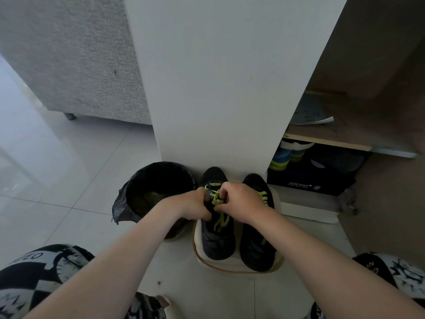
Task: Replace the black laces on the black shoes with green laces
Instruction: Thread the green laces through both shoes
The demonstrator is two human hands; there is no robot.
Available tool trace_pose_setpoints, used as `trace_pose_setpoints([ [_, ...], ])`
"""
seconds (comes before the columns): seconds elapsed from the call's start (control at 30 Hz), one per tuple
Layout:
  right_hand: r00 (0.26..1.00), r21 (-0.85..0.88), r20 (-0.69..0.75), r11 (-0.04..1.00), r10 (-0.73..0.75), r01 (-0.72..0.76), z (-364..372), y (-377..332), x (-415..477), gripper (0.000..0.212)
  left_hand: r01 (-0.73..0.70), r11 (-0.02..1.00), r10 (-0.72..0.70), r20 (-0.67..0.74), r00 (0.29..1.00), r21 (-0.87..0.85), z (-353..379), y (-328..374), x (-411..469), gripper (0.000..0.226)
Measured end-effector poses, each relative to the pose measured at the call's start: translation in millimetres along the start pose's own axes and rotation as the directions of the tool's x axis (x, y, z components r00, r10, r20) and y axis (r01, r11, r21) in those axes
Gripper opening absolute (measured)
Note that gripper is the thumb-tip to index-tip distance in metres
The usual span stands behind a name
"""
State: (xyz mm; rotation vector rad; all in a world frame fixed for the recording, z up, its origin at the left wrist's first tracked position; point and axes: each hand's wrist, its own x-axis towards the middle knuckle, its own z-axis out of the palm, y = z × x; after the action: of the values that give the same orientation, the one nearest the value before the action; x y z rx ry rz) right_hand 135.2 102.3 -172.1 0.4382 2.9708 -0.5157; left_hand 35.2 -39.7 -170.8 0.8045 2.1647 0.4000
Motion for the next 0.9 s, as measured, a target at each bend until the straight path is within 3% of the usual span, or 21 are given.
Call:
trace_pose_setpoints([
  [0.1,0.979,-0.304,-0.116,0.944,-0.169,0.127,9.5,-10.4,2.2,0.028,-0.048,0.996,0.042,-0.090,0.995,-0.070,2.0,-1.2,0.0,0.067],
  [0.17,0.976,-0.439,-0.153,0.895,-0.156,0.075,22.1,-19.9,-1.2,0.028,-0.075,0.996,0.068,-0.127,0.990,-0.048,8.7,-0.8,0.8,0.073],
  [0.27,0.973,-0.508,-0.210,0.861,-0.095,-0.026,36.6,-22.4,-4.5,0.034,-0.101,0.995,0.097,-0.155,0.983,-0.018,12.8,0.4,4.5,0.066],
  [0.33,0.965,-0.479,-0.257,0.874,-0.054,-0.079,35.2,-18.8,-1.7,0.030,-0.090,0.996,0.094,-0.188,0.978,0.030,15.3,1.5,6.4,0.061],
  [0.43,0.982,-0.329,-0.171,0.944,-0.079,0.019,28.3,-14.7,3.7,0.029,-0.067,0.993,0.090,-0.264,0.960,0.095,19.6,-0.1,7.8,0.059],
  [0.53,0.997,-0.161,0.007,0.983,-0.083,0.083,10.3,-8.4,0.3,0.053,-0.080,0.985,0.125,-0.315,0.941,0.154,19.6,-2.3,9.3,0.060],
  [0.63,0.977,-0.035,0.212,0.999,-0.033,0.042,-7.7,-2.1,-1.6,0.079,-0.074,0.969,0.161,-0.374,0.913,0.237,22.6,-1.6,12.1,0.062],
  [0.7,0.980,0.000,0.200,1.000,-0.005,0.006,-8.8,2.6,-2.2,0.081,-0.081,0.968,0.171,-0.386,0.907,0.239,25.3,0.7,13.7,0.063],
  [0.77,0.988,-0.046,0.149,0.999,0.034,-0.027,-0.3,4.7,-3.9,0.068,-0.105,0.970,0.179,-0.347,0.921,0.222,24.3,2.3,15.4,0.064],
  [0.9,0.988,-0.185,-0.107,0.974,0.113,-0.132,22.9,-7.6,-8.4,0.039,-0.147,0.971,0.191,-0.242,0.951,0.189,15.4,-0.7,12.3,0.071],
])
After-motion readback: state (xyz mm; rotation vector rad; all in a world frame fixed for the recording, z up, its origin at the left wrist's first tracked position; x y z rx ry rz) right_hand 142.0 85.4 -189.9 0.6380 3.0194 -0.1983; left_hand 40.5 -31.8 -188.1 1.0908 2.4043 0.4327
